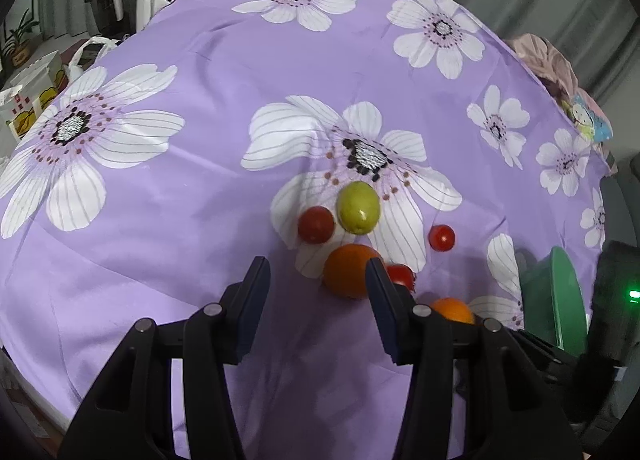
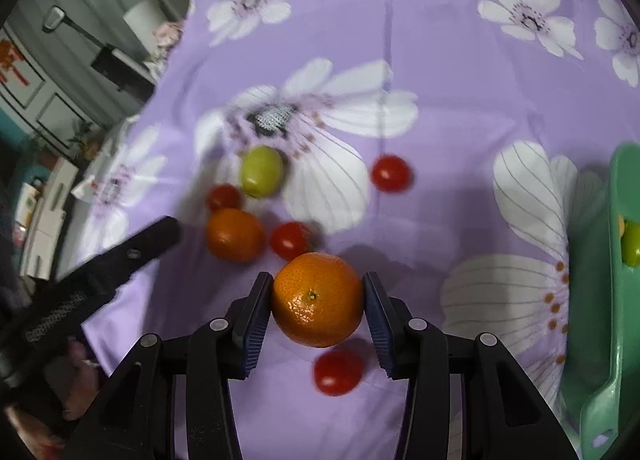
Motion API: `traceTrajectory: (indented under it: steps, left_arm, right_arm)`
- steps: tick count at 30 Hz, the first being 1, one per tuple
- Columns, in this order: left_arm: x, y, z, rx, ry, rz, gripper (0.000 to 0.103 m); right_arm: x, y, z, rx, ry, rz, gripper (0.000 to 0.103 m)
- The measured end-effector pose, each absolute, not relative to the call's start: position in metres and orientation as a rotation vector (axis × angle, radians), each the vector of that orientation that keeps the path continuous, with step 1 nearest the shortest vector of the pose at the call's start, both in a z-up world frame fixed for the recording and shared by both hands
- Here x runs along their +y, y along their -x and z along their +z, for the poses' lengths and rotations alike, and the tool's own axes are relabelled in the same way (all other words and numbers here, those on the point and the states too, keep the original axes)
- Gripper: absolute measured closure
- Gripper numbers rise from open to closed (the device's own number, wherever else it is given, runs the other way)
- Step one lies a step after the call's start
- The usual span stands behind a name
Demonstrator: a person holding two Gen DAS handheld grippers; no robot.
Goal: Organize fruits
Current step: 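Lift the orange with the right gripper off the cloth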
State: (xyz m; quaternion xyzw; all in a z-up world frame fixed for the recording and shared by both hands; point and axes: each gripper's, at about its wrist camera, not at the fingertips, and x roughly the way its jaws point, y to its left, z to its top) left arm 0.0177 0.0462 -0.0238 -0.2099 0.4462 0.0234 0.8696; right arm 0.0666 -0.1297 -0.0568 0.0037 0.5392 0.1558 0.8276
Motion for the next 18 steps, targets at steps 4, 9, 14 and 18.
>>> traceTrajectory:
  steps: [4, 9, 14, 18]
  left_arm:
    - [0.037, -0.018, -0.024, 0.928, 0.423, 0.026, 0.054]
    - [0.032, -0.017, -0.022, 0.913, 0.407, 0.019, 0.054]
    - [0.024, -0.014, -0.017, 0.889, 0.424, -0.049, 0.054]
    - [0.009, -0.015, -0.019, 0.913, 0.417, -0.118, 0.055]
  right_arm:
    - [-0.128, -0.068, -0.064, 1.167, 0.01, 0.305, 0.056]
    - [-0.14, -0.061, -0.042, 1.085, -0.005, 0.352, 0.051]
    - [-0.17, -0.056, -0.012, 0.992, -0.109, 0.357, 0.044]
    - [-0.191, -0.063, -0.012, 0.995, -0.249, 0.37, 0.044]
